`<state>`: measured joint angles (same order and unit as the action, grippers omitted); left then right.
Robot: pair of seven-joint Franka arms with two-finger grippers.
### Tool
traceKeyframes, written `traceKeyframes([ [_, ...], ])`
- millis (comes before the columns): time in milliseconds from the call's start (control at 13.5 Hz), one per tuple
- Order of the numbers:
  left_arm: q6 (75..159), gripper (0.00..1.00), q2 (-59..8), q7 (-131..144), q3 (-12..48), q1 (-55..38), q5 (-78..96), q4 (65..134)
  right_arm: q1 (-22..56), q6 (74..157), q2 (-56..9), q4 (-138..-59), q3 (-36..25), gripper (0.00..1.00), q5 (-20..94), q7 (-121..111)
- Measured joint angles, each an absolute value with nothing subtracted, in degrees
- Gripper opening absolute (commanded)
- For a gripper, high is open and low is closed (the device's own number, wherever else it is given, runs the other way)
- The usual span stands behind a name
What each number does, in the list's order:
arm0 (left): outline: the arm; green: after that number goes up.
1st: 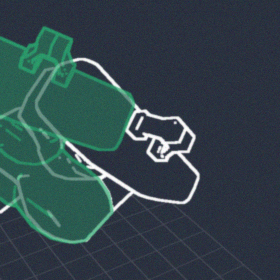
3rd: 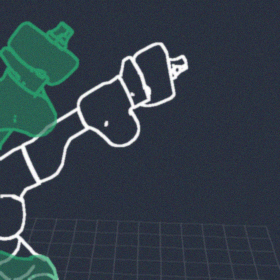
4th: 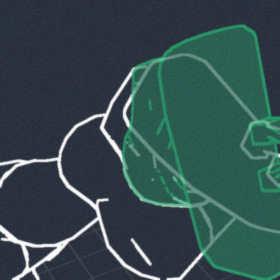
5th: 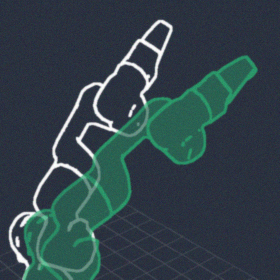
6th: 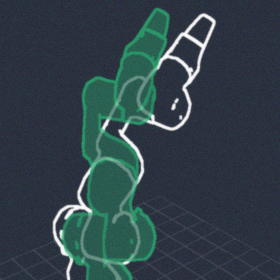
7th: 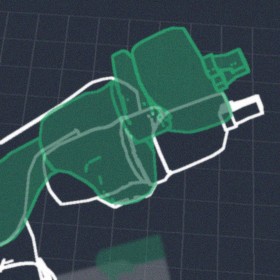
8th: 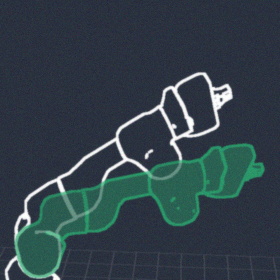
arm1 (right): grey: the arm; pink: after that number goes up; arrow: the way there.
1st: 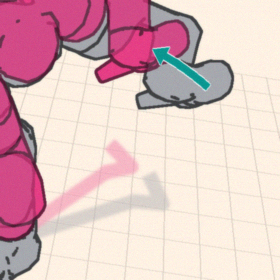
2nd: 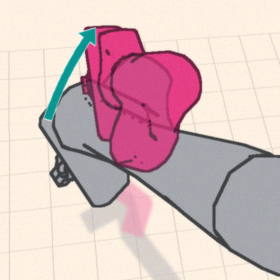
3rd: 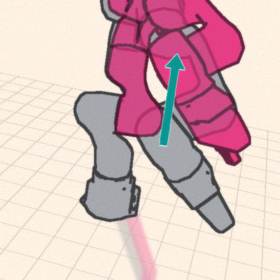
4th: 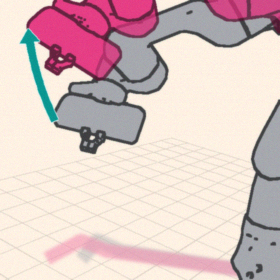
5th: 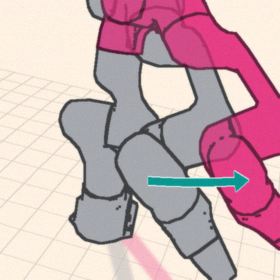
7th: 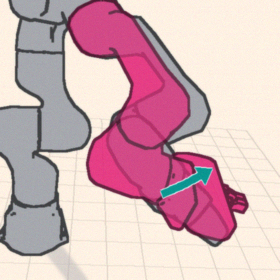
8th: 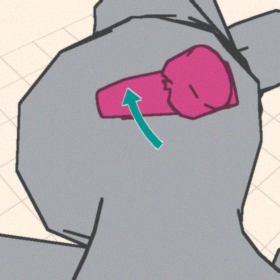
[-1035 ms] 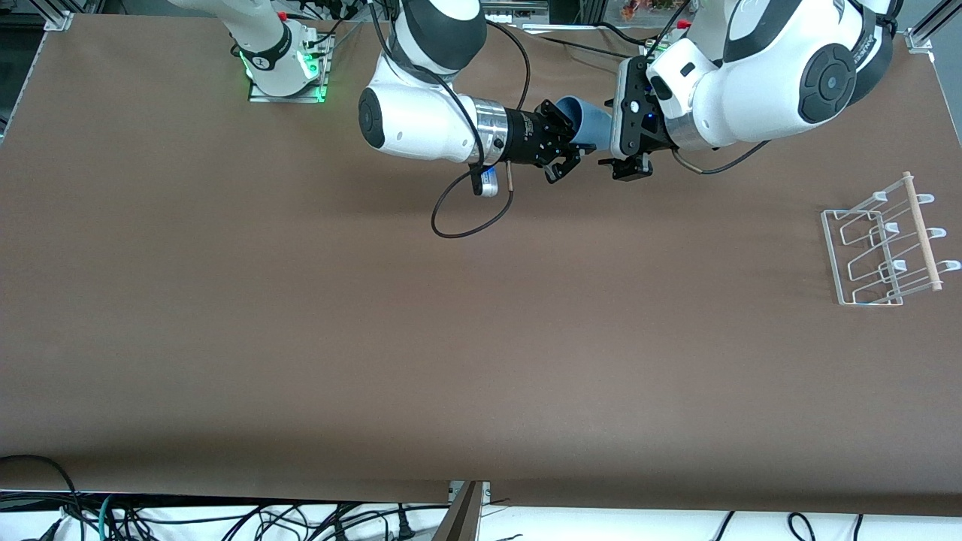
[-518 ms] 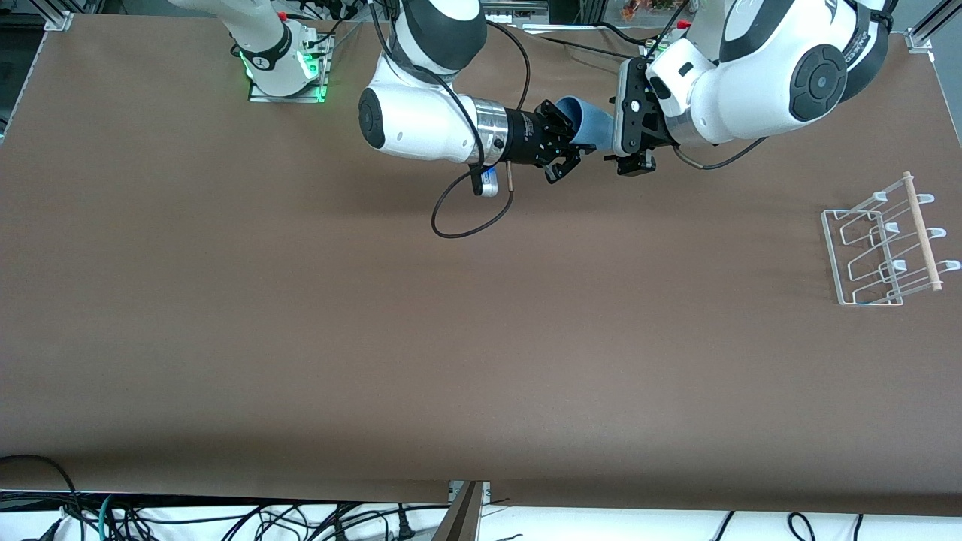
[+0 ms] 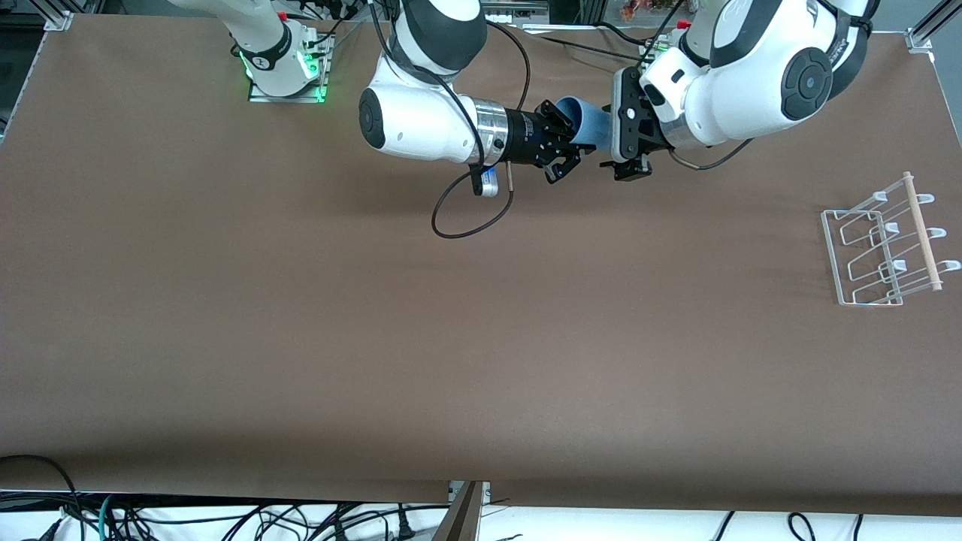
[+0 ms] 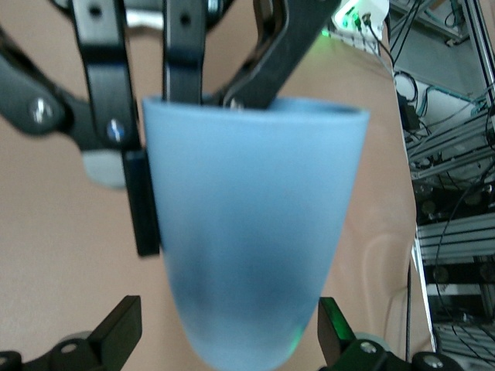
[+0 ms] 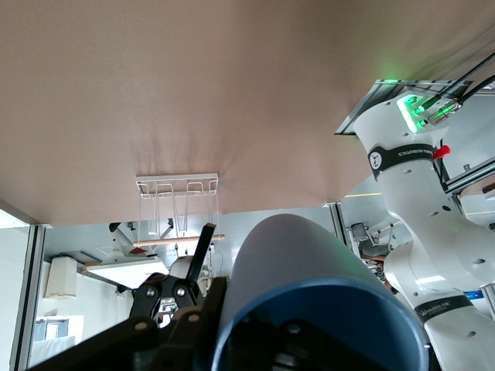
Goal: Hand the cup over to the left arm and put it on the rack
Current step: 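Close the left gripper around the cup rim beside the right gripper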
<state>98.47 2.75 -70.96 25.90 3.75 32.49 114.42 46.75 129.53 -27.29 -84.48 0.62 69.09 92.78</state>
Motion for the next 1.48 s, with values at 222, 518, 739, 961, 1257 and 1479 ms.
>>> traceKeyframes([
  [222, 99.5, 0.99, 2.9, -70.9, 26.2, 3.8, 33.1, 114.4, 46.7, 129.6, -27.3, -84.5, 0.6, 0.00, 69.1, 92.8],
  [518, 99.7, 0.22, 3.1, -71.0, 26.4, 3.8, 33.1, 114.5, 46.7, 129.7, -27.5, -84.6, 0.4, 0.00, 68.9, 92.7],
  [739, 99.7, 0.00, 3.3, -71.0, 26.4, 3.8, 33.1, 114.6, 46.7, 129.6, -27.6, -84.6, 0.2, 0.00, 68.9, 92.6],
  [961, 99.7, 0.00, 3.3, -71.0, 26.4, 3.8, 33.1, 114.6, 46.7, 129.6, -27.6, -84.6, 0.2, 0.00, 68.9, 92.6],
  [1257, 99.7, 0.00, 3.3, -71.0, 26.4, 3.8, 33.1, 114.6, 46.7, 129.6, -27.6, -84.6, 0.2, 0.13, 68.9, 92.6],
  [1479, 99.9, 0.00, 3.3, -71.0, 26.4, 3.9, 33.1, 114.6, 46.7, 129.6, -27.6, -84.5, 0.1, 0.99, 69.0, 92.6],
])
